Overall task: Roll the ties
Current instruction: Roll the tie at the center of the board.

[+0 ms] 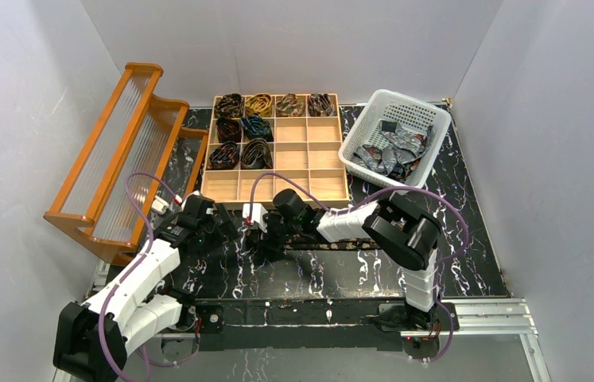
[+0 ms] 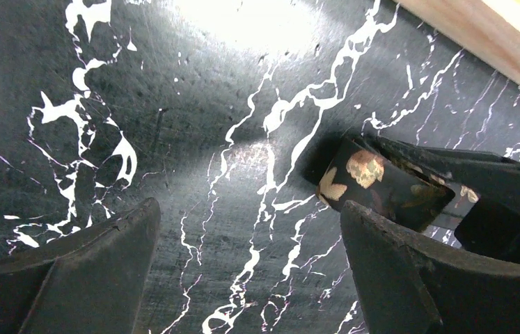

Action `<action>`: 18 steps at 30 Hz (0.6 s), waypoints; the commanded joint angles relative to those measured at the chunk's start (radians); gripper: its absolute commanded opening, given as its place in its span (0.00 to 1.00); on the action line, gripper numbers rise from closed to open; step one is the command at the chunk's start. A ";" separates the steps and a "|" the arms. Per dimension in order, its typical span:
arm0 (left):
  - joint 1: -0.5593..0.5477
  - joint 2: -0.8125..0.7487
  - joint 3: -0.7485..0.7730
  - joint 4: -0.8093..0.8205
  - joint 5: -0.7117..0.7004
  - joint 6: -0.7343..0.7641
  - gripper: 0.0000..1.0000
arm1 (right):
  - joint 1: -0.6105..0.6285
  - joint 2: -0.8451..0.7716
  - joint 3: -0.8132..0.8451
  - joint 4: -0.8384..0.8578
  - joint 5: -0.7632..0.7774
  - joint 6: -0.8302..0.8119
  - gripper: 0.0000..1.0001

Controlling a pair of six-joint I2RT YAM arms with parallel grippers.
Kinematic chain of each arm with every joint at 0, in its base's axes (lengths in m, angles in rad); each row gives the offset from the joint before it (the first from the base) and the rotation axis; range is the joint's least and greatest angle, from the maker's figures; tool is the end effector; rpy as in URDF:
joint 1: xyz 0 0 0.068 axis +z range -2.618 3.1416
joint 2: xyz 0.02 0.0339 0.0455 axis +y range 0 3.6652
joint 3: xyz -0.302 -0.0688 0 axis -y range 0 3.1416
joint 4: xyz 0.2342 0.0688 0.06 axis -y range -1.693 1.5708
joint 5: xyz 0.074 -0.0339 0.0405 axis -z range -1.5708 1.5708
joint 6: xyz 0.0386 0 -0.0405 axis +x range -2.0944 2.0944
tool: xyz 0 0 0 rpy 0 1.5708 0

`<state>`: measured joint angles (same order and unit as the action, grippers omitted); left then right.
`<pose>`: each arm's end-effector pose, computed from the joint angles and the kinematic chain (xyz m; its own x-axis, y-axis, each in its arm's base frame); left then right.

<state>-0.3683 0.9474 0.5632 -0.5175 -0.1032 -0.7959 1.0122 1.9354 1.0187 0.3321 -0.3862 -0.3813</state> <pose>0.1442 -0.0514 0.2384 -0.7253 -0.4819 -0.4917 -0.3140 0.8671 -0.3866 0.2046 0.3548 0.1857 0.0828 -0.5180 -0.8514 -0.9925 0.0343 -0.1174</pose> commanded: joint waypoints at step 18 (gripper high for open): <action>0.007 0.019 -0.100 0.089 0.083 -0.034 0.98 | 0.043 -0.079 -0.094 -0.039 0.078 0.005 0.73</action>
<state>-0.3679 0.9722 0.4717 -0.4324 -0.0284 -0.8230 1.0489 1.8889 0.9348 0.4088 -0.3363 -0.3988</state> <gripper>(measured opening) 0.983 0.634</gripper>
